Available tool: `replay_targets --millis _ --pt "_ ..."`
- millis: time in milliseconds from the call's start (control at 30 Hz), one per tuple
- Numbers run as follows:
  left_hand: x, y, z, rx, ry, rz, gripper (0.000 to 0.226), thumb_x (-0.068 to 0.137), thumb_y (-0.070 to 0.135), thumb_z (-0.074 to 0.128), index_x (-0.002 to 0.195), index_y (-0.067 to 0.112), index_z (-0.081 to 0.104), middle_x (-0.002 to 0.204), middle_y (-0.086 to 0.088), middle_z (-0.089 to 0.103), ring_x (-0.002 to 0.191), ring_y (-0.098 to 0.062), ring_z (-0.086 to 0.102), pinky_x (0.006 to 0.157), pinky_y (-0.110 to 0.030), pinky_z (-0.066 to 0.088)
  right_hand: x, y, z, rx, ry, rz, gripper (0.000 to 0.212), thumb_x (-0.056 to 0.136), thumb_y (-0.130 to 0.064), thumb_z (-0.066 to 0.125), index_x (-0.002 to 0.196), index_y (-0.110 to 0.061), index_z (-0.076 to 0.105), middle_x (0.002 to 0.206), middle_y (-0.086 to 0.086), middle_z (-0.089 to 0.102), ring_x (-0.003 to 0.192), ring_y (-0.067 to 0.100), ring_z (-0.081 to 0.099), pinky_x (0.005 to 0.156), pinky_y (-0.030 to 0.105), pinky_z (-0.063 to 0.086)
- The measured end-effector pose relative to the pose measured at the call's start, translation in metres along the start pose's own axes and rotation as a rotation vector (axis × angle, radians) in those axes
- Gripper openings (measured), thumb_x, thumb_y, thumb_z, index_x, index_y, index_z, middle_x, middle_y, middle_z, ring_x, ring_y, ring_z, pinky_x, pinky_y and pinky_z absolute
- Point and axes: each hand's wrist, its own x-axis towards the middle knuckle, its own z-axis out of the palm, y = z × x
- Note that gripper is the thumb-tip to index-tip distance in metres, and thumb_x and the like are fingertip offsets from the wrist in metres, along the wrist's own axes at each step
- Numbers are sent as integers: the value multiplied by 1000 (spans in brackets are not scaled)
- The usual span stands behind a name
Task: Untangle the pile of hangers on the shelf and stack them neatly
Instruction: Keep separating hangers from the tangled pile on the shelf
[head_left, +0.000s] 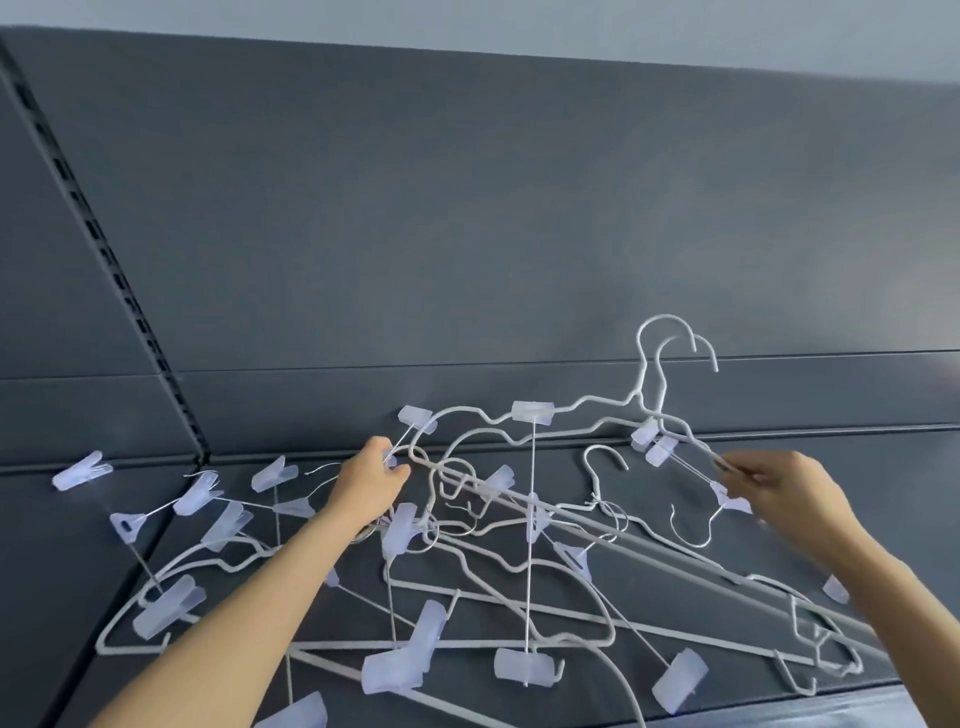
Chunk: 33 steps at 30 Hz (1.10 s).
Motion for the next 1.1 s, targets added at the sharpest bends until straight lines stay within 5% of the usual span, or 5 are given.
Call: replay_targets --millis 200,533,633,867,1100 --pt "10 -16 -3 -177 79 -25 32 87 -4 38 95 5 67 83 -12 59 71 -27 48 49 -24 32 -1 8 1 58 93 41 15 86 -24 58 78 -18 70 58 2 61 59 25 41 61 33 42" --pt "5 3 4 301 311 233 32 90 6 43 120 10 57 116 -13 59 107 -33 50 90 -41 42 7 23 -7 289 186 -10 19 84 -15 63 85 -34 58 85 33 61 64 8 43 47 6 30" --pt "7 22 20 273 164 369 26 92 6 39 102 4 63 116 -12 62 106 -33 53 85 -39 45 3 22 -8 304 191 -34 23 84 -14 64 81 -36 59 82 34 61 62 4 40 47 6 31" --pt "18 31 44 372 -155 116 26 89 4 43 112 8 53 108 -13 61 99 -32 57 76 -38 46 -17 16 -23 439 201 -19 35 83 -5 64 73 -38 71 49 -24 61 41 2 42 40 6 32" --pt "30 29 36 338 -76 119 23 81 -4 42 91 14 52 108 -12 58 95 -30 53 69 -33 39 -14 19 -22 460 255 -46 61 82 -4 65 60 -61 62 59 -3 67 51 2 42 46 5 34"
